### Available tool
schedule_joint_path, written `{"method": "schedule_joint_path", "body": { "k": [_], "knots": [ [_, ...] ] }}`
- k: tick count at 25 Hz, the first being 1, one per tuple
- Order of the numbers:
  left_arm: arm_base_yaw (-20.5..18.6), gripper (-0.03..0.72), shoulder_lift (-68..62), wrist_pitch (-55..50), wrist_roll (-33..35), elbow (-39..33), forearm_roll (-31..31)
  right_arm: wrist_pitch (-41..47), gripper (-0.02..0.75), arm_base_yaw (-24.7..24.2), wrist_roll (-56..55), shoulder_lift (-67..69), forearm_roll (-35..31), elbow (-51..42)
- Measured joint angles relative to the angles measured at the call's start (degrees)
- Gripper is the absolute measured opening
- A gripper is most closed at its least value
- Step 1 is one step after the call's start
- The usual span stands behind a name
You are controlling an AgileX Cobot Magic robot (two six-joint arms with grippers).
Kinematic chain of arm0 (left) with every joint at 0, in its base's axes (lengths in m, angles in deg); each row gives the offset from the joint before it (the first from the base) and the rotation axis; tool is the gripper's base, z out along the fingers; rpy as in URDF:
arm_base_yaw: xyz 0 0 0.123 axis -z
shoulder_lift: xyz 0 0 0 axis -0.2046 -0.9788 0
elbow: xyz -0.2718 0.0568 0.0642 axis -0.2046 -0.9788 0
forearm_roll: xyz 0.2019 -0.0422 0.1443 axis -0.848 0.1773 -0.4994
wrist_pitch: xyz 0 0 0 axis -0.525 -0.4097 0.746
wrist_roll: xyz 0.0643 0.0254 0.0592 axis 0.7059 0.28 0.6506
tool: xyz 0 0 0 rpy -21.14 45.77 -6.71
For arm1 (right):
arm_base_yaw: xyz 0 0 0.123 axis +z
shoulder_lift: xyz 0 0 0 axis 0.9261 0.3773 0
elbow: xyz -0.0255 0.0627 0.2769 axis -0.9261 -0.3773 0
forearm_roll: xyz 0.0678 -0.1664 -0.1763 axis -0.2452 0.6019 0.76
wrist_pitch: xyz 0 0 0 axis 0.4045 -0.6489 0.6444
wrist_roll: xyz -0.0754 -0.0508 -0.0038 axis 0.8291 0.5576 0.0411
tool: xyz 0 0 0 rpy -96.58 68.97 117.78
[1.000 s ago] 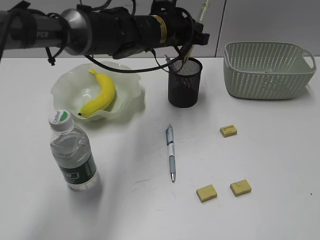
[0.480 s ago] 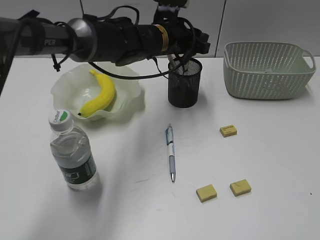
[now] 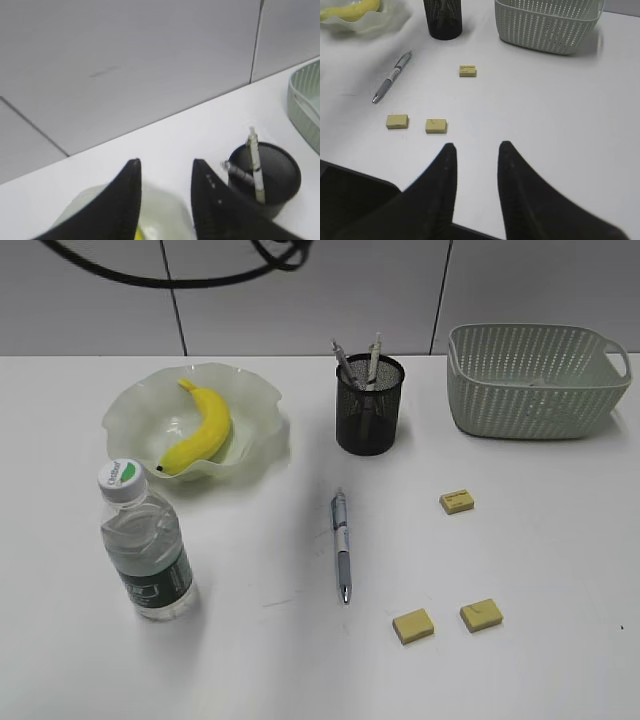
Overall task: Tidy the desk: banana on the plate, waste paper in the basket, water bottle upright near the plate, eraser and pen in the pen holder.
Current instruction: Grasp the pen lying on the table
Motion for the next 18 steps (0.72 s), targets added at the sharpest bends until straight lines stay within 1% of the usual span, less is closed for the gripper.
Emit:
{"method": "schedule_joint_path", "body": {
  "k": [3, 9, 11, 12, 13, 15, 17, 18],
  "knots": [
    [0.0, 0.251, 11.9, -0.43, 1.5, -10.37, 2.27, 0.0, 0.236, 0.0, 0.0, 0.0, 0.0, 0.0],
    [0.0, 0.248, 42.5, -2.05, 1.8, -40.12, 5.75, 0.0, 0.236, 0.0, 0.0, 0.0, 0.0, 0.0],
    [0.0, 0.255, 53.13, -3.79, 2.09, -48.13, 6.32, 0.0, 0.236, 0.0, 0.0, 0.0, 0.0, 0.0],
    [0.0, 0.269, 59.09, -4.88, 3.21, -51.67, 7.11, 0.0, 0.236, 0.0, 0.0, 0.0, 0.0, 0.0],
    [0.0, 0.303, 65.91, -6.32, 4.87, -54.56, 8.57, 0.0, 0.236, 0.0, 0.07, 0.0, 0.0, 0.0],
    [0.0, 0.392, 75.13, -9.31, 7.3, -58.1, 11.83, 0.0, 0.236, 0.0, 0.07, 0.0, 0.06, 0.0],
    [0.0, 0.486, 83.56, -13.62, 8.32, -60.43, 15.17, 0.0, 0.236, 0.0, 0.07, 0.0, 0.06, 0.0],
    [0.0, 0.513, 86.66, -16.56, 8.63, -61.03, 16.45, 0.0, 0.236, 0.0, 0.07, 0.0, 0.1, 0.0]
  ]
}}
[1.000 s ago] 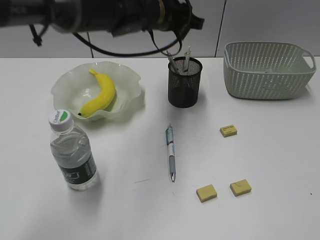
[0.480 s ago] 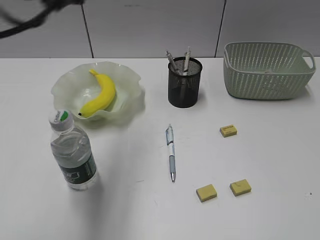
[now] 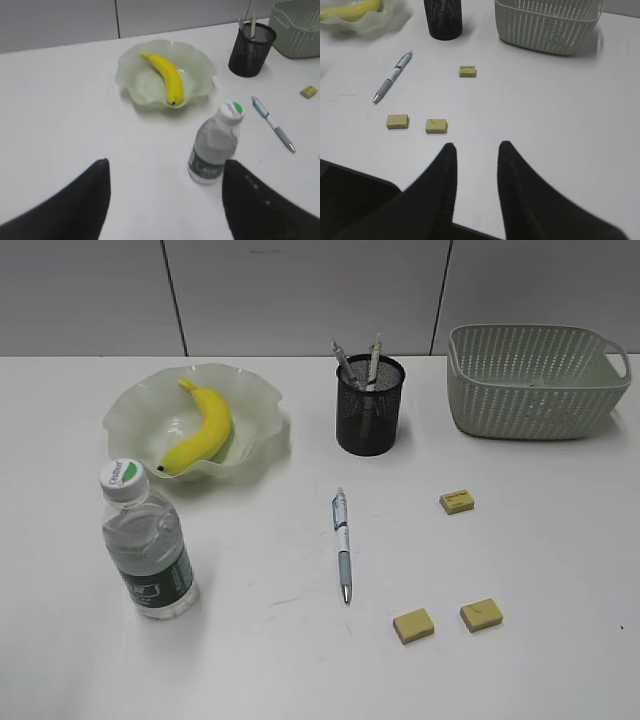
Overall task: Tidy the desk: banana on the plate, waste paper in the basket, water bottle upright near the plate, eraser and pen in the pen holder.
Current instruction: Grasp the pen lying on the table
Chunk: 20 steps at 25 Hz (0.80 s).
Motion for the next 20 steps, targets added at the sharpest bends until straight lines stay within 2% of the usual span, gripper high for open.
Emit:
{"method": "schedule_joint_path", "body": {
  "k": [4, 8, 20],
  "knots": [
    [0.0, 0.529, 11.32, -8.06, 3.71, -2.53, 4.71, 0.0, 0.236, 0.0, 0.0, 0.0, 0.0, 0.0],
    [0.0, 0.48, 17.51, -9.65, 7.61, -5.67, 9.38, 0.0, 0.236, 0.0, 0.0, 0.0, 0.0, 0.0],
    [0.0, 0.426, 18.98, -8.49, 8.24, -7.42, 10.13, -0.87, 0.236, 0.0, 0.0, 0.28, 0.01, 0.24]
  ]
}}
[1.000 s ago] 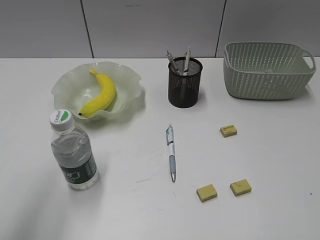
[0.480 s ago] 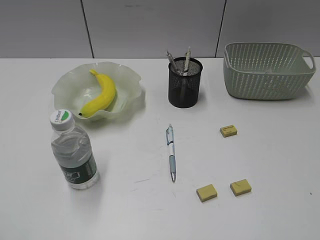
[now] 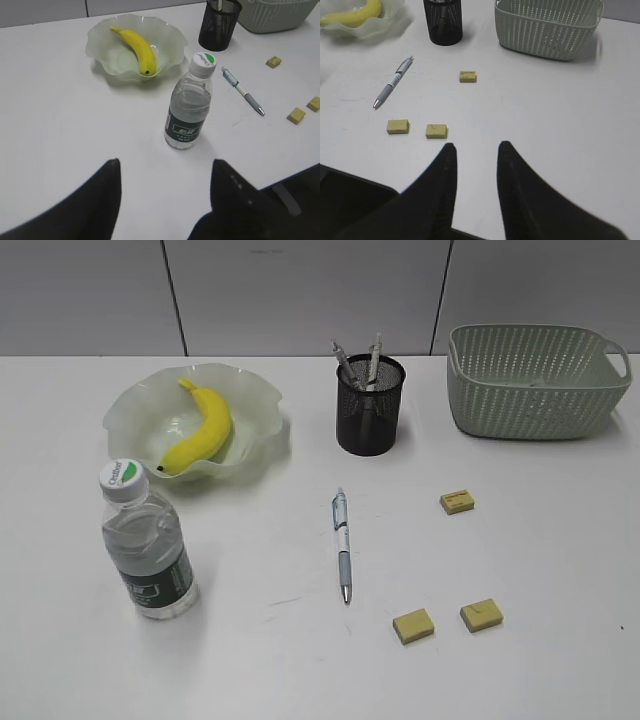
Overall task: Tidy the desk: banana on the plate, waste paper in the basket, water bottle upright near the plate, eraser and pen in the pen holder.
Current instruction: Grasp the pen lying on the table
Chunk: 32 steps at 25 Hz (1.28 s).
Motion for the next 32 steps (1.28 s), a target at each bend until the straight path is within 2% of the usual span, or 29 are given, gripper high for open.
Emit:
{"method": "schedule_joint_path", "body": {
  "k": [3, 6, 11, 15, 19, 21, 26, 32],
  "knots": [
    [-0.72, 0.426, 0.93, 0.12, 0.0, -0.05, 0.0, -0.79, 0.236, 0.0, 0.0, 5.83, -0.05, 0.55],
    [-4.19, 0.426, 2.39, 0.25, 0.07, -0.05, 0.0, -3.21, 0.236, 0.0, 0.0, 19.73, -0.74, 1.06],
    [-12.73, 0.424, 2.45, 0.21, 0.13, -0.05, -0.11, -18.04, 0.236, 0.0, 0.0, 48.38, -4.92, 3.8],
    [-19.22, 0.411, 2.45, 0.21, 0.13, -0.05, -0.2, -23.39, 0.236, 1.45, 0.0, 71.04, -5.56, 12.75],
    [-23.74, 0.394, 2.45, 0.21, 0.15, -0.05, -0.2, -24.52, 0.242, 7.72, 0.0, 90.66, -4.7, 25.96],
    [-24.7, 0.391, 2.45, 0.21, 0.15, -0.05, -0.2, -24.98, 0.281, 10.66, 0.0, 97.78, -4.7, 31.27],
    [-25.0, 0.391, 2.45, 0.21, 0.15, -0.05, -0.23, -23.6, 0.469, 13.87, -3.05, 112.03, -6.4, 44.89],
    [-25.0, 0.369, 2.45, 0.21, 0.15, -0.05, -0.23, -18.32, 0.495, 13.87, -9.69, 122.66, -6.03, 56.9]
  ]
}}
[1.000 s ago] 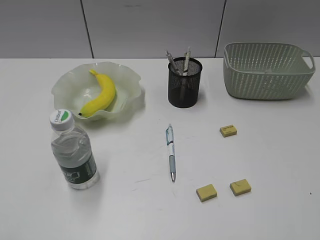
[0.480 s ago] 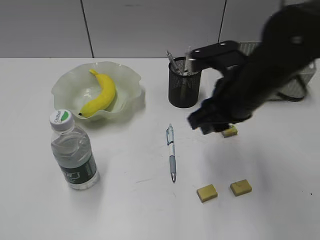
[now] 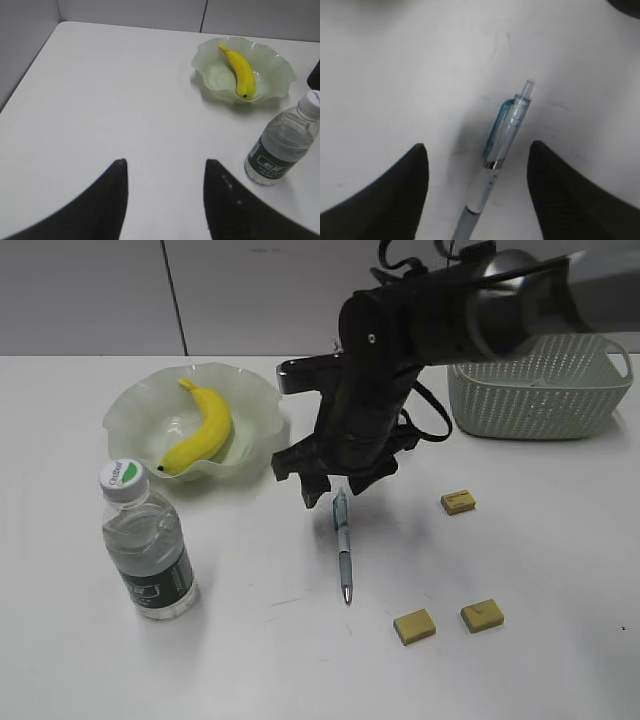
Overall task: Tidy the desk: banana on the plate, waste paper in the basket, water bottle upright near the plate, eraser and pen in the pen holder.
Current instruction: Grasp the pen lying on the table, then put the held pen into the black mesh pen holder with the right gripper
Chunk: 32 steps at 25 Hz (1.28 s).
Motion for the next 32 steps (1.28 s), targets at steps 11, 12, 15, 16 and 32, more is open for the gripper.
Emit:
{"method": "schedule_joint_path", "body": {
  "k": [11, 12, 15, 16, 32],
  "knots": [
    [0.0, 0.363, 0.0, 0.0, 0.0, 0.0, 0.0, 4.68, 0.397, 0.0, -5.36, 7.65, 0.23, 4.37],
    [0.0, 0.363, 0.0, 0.0, 0.0, 0.0, 0.0, 4.68, 0.354, 0.0, -5.47, 7.69, 0.23, 4.44],
    [0.0, 0.363, 0.0, 0.0, 0.0, 0.0, 0.0, 4.73, 0.125, 0.0, -5.58, 7.76, 0.18, 4.55],
    [0.0, 0.363, 0.0, 0.0, 0.0, 0.0, 0.0, 4.78, 0.132, 0.0, -5.63, 7.76, 0.18, 4.55],
    [0.0, 0.304, 0.0, 0.0, 0.0, 0.0, 0.0, -57.44, 0.132, -5.61, -4.79, -22.08, 25.21, -19.9]
  ]
}}
